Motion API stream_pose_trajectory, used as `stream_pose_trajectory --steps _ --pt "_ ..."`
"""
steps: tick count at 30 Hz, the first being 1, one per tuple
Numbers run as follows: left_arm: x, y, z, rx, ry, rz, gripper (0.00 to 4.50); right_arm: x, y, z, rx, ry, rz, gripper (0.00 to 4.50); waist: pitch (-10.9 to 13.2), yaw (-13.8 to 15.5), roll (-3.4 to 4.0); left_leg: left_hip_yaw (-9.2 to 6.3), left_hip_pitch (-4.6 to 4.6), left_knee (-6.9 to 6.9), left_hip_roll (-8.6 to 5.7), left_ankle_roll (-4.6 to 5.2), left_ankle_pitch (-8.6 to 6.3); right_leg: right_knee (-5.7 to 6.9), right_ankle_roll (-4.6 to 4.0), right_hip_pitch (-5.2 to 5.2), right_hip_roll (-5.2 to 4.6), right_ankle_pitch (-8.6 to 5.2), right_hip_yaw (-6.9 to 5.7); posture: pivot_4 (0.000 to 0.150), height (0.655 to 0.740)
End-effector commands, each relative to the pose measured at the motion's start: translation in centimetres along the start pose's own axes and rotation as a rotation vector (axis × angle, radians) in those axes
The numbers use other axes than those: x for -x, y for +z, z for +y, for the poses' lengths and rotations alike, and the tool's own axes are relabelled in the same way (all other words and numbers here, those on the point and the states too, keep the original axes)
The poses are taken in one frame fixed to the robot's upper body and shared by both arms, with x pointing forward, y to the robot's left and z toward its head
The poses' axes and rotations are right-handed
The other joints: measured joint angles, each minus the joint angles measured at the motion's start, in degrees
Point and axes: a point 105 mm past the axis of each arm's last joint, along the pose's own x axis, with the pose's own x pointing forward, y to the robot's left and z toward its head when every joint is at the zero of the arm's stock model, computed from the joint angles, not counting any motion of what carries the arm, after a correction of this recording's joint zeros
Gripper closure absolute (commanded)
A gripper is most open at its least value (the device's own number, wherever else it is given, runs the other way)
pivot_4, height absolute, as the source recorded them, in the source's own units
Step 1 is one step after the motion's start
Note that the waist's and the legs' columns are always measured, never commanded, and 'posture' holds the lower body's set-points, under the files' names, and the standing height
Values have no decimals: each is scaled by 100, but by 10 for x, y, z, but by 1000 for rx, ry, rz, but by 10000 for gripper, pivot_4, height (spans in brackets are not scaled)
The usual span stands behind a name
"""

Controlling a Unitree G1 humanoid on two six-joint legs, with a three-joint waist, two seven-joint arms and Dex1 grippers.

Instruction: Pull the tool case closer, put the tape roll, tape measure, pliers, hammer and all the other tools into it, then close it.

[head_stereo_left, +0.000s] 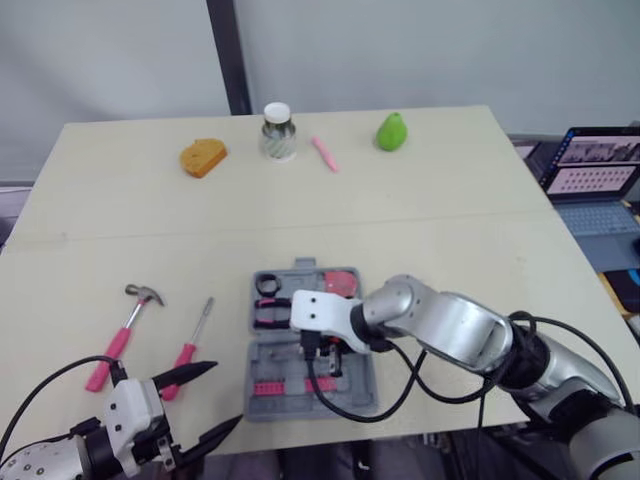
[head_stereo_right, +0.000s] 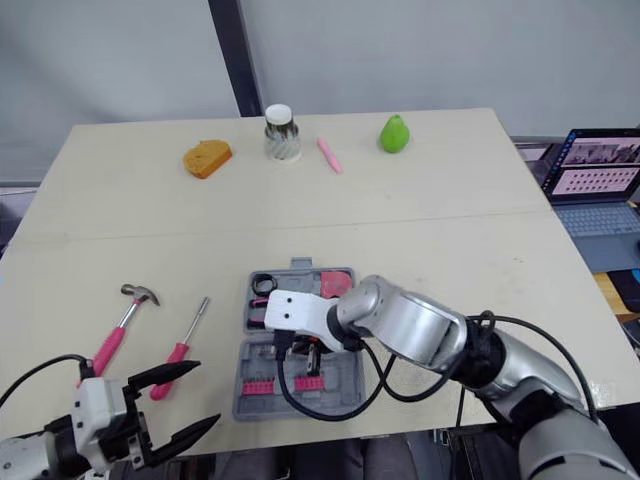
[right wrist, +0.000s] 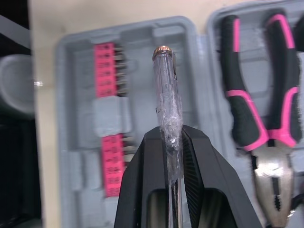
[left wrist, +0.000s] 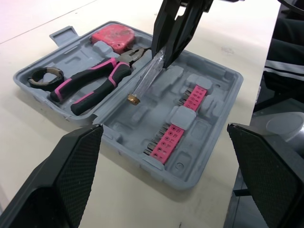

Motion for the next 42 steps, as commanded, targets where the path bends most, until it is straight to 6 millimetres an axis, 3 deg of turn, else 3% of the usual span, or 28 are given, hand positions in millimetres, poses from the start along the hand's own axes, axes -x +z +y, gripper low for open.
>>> stream_pose_trajectory --steps 1,16,42 --pt "-2 10 -2 -18 0 -29 0 -4 8 -4 44 -26 -29 44720 0 0 0 1 0 1 0 0 0 1 0 0 0 0 0 1500 7400" --pt "-5 15 3 -23 17 -31 0 -19 13 -1 51 -15 -56 44720 -3 -7 -5 45 -3 0 18 -4 0 33 -8 -48 2 5 0 1500 7400" --pt "-2 14 6 -22 38 -12 0 -28 21 5 57 8 -88 44720 -3 -13 -5 62 -4 0 25 -11 -1 47 -11 -68 2 6 -1 1500 7400"
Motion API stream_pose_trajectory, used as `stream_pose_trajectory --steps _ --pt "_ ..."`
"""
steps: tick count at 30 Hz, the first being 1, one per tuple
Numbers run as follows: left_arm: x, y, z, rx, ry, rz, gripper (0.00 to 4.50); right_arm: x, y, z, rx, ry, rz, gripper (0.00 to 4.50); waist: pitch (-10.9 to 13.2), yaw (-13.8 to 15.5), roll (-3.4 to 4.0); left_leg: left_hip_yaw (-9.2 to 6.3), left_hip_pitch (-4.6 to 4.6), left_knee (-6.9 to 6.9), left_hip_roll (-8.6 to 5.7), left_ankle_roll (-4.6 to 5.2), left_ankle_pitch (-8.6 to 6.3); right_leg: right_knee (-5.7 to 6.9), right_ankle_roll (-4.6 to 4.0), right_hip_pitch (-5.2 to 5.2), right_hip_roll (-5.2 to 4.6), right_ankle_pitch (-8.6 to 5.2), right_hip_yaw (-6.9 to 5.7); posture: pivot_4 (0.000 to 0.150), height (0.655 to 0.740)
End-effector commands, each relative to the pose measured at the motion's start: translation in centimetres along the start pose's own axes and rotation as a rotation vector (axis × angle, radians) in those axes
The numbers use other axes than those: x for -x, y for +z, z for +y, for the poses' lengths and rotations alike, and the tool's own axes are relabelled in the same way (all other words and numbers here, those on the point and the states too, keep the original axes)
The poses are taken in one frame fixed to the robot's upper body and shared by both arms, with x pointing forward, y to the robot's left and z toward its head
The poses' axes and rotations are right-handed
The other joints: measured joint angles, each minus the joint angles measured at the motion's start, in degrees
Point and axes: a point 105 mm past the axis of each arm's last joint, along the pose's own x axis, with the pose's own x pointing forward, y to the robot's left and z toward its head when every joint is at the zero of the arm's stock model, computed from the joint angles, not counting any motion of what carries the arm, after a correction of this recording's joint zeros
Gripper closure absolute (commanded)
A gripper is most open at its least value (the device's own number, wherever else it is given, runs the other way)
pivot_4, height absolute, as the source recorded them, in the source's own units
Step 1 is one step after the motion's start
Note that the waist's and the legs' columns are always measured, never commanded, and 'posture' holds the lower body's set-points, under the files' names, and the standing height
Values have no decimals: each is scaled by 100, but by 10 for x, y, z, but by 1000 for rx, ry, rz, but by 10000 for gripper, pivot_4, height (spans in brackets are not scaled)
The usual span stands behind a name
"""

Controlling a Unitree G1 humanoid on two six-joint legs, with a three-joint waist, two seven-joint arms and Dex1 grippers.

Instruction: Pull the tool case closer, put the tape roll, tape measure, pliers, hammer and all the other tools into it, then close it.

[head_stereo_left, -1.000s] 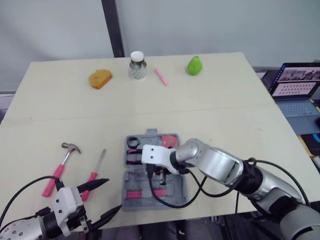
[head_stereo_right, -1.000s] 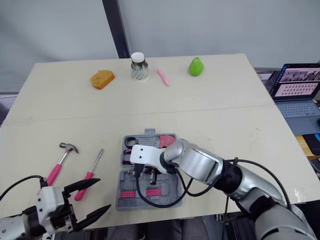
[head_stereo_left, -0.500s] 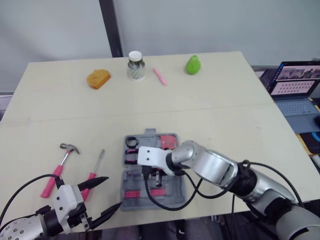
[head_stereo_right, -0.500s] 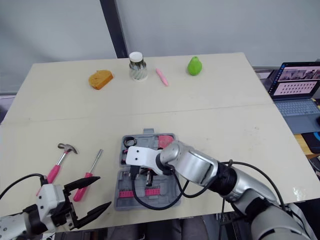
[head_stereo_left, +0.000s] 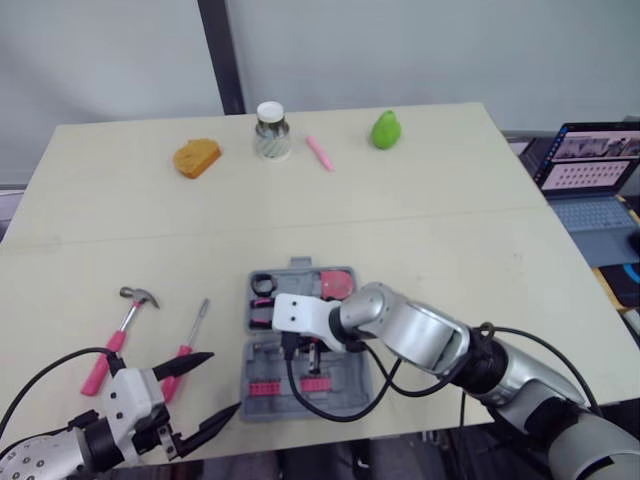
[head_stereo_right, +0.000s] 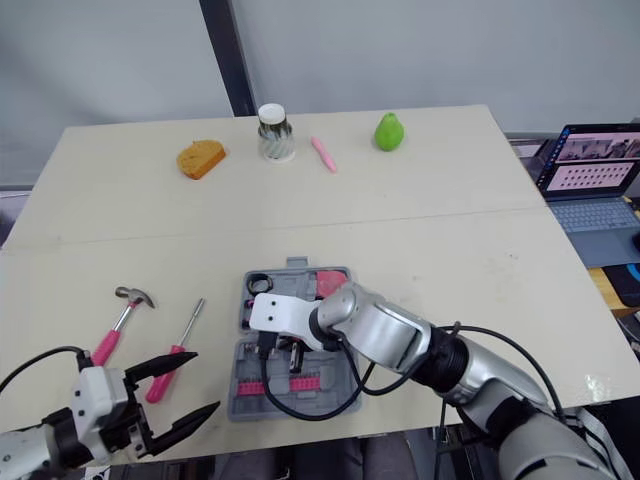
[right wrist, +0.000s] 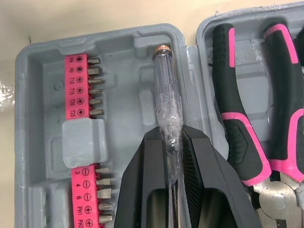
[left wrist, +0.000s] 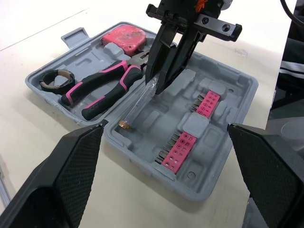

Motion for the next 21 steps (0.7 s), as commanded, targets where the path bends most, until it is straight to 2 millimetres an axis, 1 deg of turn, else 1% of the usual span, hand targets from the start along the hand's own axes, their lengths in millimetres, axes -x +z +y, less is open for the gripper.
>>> stream_pose_trajectory --steps 1,21 --pt "0 9 -2 -24 -6 -24 0 0 9 5 31 17 -37 44720 0 0 0 0 0 0 0 0 0 0 0 0 0 0 0 1500 7400" --pt "-1 9 0 -31 1 -21 0 -6 8 8 31 23 -40 44720 0 -1 0 1 0 0 0 0 0 0 0 -1 0 0 0 1500 7400"
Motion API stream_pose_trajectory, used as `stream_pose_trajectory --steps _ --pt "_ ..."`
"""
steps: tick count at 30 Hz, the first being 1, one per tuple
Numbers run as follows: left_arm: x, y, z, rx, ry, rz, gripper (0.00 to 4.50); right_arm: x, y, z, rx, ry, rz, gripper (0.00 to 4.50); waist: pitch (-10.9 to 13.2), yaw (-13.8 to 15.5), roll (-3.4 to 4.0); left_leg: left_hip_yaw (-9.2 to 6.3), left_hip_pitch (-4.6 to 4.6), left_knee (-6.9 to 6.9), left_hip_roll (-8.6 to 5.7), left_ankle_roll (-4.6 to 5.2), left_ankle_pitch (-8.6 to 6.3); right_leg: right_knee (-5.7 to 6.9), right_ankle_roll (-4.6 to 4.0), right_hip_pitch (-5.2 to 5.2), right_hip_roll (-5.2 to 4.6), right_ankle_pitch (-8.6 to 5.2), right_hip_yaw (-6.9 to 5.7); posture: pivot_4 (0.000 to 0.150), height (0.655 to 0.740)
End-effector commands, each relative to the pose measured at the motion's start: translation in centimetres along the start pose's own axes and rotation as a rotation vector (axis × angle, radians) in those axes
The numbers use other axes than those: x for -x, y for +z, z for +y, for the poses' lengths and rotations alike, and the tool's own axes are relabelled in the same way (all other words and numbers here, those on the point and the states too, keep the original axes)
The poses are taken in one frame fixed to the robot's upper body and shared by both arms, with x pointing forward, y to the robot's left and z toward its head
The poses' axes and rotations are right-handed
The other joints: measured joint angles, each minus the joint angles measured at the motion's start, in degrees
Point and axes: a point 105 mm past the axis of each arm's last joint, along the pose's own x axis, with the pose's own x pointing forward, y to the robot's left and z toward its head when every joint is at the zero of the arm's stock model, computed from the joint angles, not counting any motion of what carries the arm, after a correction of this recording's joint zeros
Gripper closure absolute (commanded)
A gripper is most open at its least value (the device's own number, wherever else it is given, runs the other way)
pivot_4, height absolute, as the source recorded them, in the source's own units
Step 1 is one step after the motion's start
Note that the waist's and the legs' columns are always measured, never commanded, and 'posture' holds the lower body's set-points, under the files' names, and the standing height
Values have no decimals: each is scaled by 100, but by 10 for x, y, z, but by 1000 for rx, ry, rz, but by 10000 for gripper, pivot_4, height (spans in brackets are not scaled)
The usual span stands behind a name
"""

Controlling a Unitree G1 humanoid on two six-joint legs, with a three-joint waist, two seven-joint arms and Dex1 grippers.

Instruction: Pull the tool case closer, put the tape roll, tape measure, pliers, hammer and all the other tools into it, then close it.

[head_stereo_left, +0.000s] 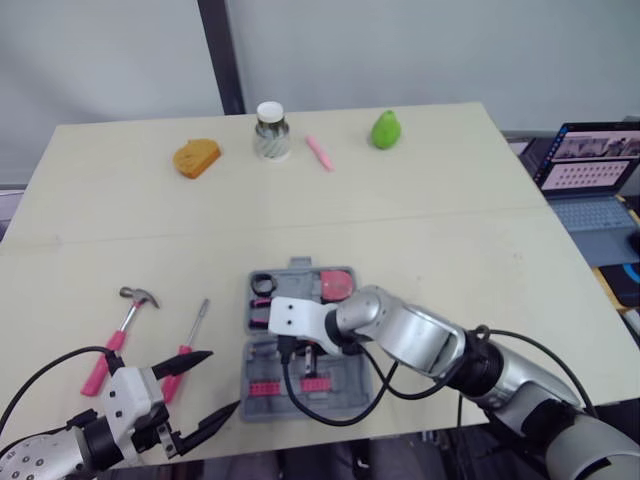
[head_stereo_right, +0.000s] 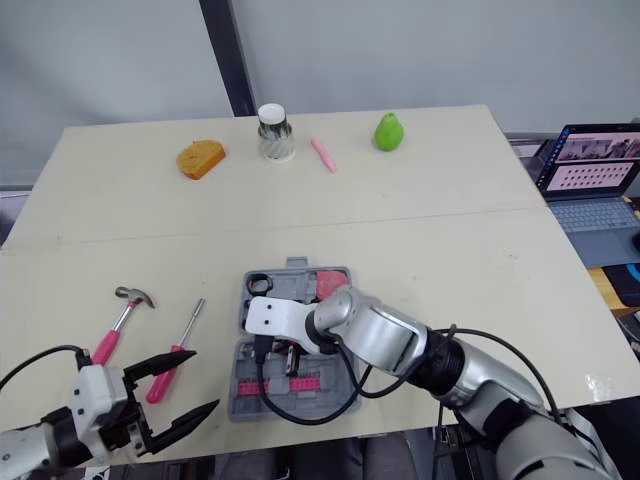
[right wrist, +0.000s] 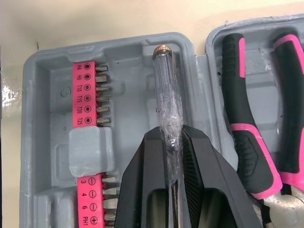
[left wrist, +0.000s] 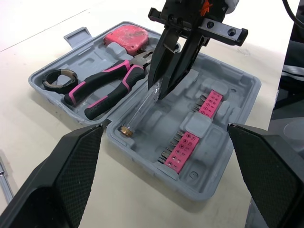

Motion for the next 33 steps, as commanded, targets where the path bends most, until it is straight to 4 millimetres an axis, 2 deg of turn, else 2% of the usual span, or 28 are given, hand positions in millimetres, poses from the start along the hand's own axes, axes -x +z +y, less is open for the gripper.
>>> stream_pose_trajectory --steps 1,17,19,20,21,22,26,27,33 --pt "0 8 -1 -29 -4 -19 0 -2 6 5 21 14 -26 44720 0 -1 0 0 0 0 0 0 0 0 0 0 0 0 0 1500 7400" --pt "-2 8 -1 -31 -5 -20 0 -6 1 4 12 7 -20 44720 0 -4 -1 2 0 0 1 -1 0 1 0 -2 0 0 -1 1500 7400" --pt "-2 8 -1 -31 -5 -20 0 -6 1 3 12 5 -21 34573 0 -4 -1 2 0 0 1 -1 0 1 0 -2 0 0 -1 1500 7400" --pt "-2 8 0 -31 -5 -21 0 -6 1 3 12 5 -22 31842 -1 -5 -1 2 0 0 1 -1 0 1 0 -2 0 0 -1 1500 7400" --pt "-2 8 0 -30 -5 -21 0 -5 1 3 13 5 -23 25693 -1 -6 -1 2 0 0 1 -1 0 1 0 -2 0 0 -1 1500 7400" --pt "-2 8 0 -31 -5 -21 0 -4 2 3 14 6 -27 22519 -1 -5 -1 2 0 0 1 -1 0 2 0 -2 0 0 -1 1500 7400" --pt "-2 7 -1 -28 -6 -23 0 3 6 5 15 14 -48 2566 -1 1 -2 2 0 1 1 -1 0 2 0 -1 0 0 -1 1500 7400" --pt "-2 7 -1 -27 -5 -23 0 6 7 6 13 20 -57 503 -1 2 -2 2 0 1 1 -1 0 2 0 -1 0 0 -1 1500 7400" --pt "-3 7 -2 -23 -6 -25 0 24 15 13 2 45 -119 503 -2 8 -4 2 0 0 2 -1 0 1 -1 -2 0 0 -2 1500 7400"
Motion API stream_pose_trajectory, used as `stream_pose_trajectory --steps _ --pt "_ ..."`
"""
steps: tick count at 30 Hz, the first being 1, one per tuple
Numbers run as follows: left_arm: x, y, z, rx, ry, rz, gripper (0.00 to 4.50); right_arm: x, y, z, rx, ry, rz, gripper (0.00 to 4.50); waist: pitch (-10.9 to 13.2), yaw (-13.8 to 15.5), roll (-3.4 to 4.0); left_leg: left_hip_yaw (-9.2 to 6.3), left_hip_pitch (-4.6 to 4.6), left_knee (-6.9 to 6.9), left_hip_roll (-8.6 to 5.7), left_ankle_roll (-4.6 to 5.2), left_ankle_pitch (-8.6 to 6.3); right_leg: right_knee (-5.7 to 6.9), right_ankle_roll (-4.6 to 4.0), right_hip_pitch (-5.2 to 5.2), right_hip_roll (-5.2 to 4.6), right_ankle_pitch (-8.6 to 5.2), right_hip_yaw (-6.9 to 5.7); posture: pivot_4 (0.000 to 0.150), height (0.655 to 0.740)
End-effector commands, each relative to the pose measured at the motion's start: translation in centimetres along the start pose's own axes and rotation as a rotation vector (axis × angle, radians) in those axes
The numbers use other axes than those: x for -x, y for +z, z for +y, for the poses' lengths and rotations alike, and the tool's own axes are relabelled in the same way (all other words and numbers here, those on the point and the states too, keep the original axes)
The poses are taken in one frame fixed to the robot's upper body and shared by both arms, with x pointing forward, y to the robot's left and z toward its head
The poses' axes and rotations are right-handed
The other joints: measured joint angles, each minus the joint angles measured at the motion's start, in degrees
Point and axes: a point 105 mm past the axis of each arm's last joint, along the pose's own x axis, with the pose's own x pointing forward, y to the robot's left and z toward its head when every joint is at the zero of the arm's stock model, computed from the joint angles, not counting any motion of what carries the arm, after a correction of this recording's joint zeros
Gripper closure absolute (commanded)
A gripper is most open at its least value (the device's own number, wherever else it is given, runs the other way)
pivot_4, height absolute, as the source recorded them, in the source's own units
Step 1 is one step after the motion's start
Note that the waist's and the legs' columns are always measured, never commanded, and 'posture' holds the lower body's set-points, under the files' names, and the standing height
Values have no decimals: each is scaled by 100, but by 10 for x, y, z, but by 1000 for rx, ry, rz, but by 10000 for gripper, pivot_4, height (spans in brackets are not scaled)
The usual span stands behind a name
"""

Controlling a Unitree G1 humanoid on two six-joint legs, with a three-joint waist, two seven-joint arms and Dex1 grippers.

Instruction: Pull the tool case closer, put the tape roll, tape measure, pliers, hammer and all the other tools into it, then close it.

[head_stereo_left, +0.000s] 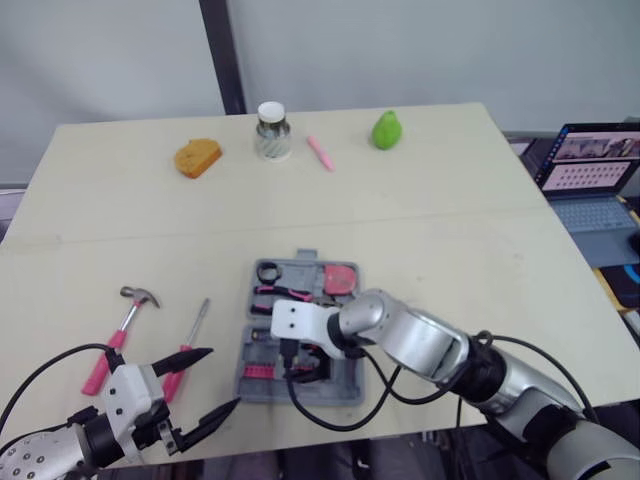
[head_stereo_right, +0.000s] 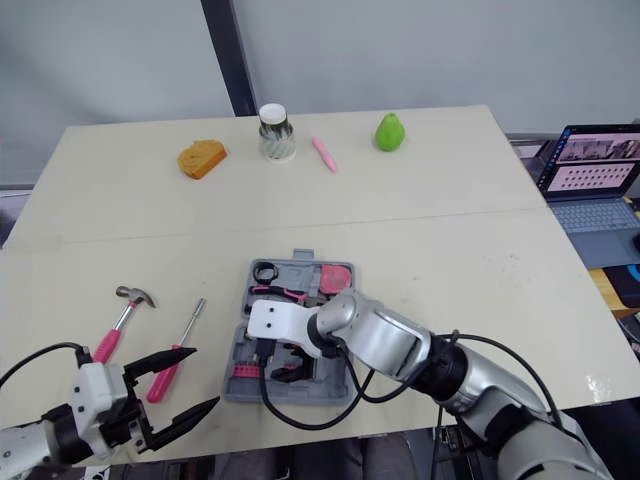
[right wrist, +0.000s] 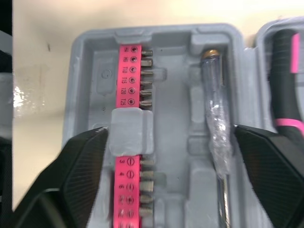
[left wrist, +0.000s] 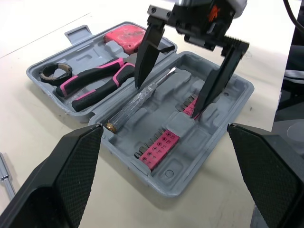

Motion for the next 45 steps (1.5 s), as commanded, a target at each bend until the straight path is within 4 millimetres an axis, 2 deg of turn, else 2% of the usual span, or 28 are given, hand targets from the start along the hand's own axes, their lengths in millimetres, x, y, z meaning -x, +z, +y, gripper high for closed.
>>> stream_pose_trajectory --steps 1,3,6,7,9,10,16,17,22,31,45 --pt "-2 5 -3 -14 -7 -20 0 16 17 10 13 35 -97 503 0 5 0 0 0 0 0 0 0 0 0 0 0 0 0 1500 7400" --pt "-2 5 -3 -14 -7 -21 0 20 20 9 2 20 -136 503 -1 6 -2 0 0 0 0 -1 0 -1 0 0 0 0 -1 1500 7400" --pt "-3 6 -2 -17 -7 -25 0 23 28 -3 -19 -76 -257 503 -5 11 -8 0 0 1 0 -1 -1 -1 0 0 0 0 -1 1500 7400" --pt "-4 6 -1 -18 -7 -26 0 24 30 -10 -20 -129 -297 2787 -5 9 -9 0 0 0 0 -1 -1 0 0 1 0 0 -1 1500 7400" --pt "-5 6 1 -21 -7 -29 0 23 29 -19 -48 -186 -346 8336 -6 10 -9 2 0 0 0 -1 0 0 0 0 0 0 -1 1500 7400" --pt "-6 6 1 -22 -7 -30 0 23 28 -21 -52 -203 -370 12560 -6 11 -9 3 0 0 0 -1 0 -1 0 1 1 0 -1 1500 7400" --pt "-8 8 4 -30 -12 -37 0 10 8 -18 -73 -220 -420 42536 -8 8 -13 7 0 0 -1 -2 0 -1 0 1 1 0 -2 1500 7400" --pt "-8 8 4 -31 -13 -37 0 7 4 -17 -77 -221 -420 43922 -8 10 -13 8 1 0 -1 -2 0 -1 0 1 1 0 -2 1500 7400" --pt "-9 9 5 -34 -16 -36 0 -6 -14 -12 -92 -217 -399 43922 -8 16 -14 8 2 -8 0 -3 -2 0 0 1 1 0 -7 1500 7400" --pt "-10 9 5 -37 -21 -35 0 -12 -21 -18 -124 -233 -393 43922 -9 18 -14 11 2 -7 3 -5 -6 1 0 2 2 0 -14 1500 7400" --pt "-11 9 7 -42 -20 -34 0 -31 -59 -6 -262 -192 -259 43922 -21 26 -17 11 4 -8 3 -5 -9 3 0 7 2 0 -18 1500 7400"
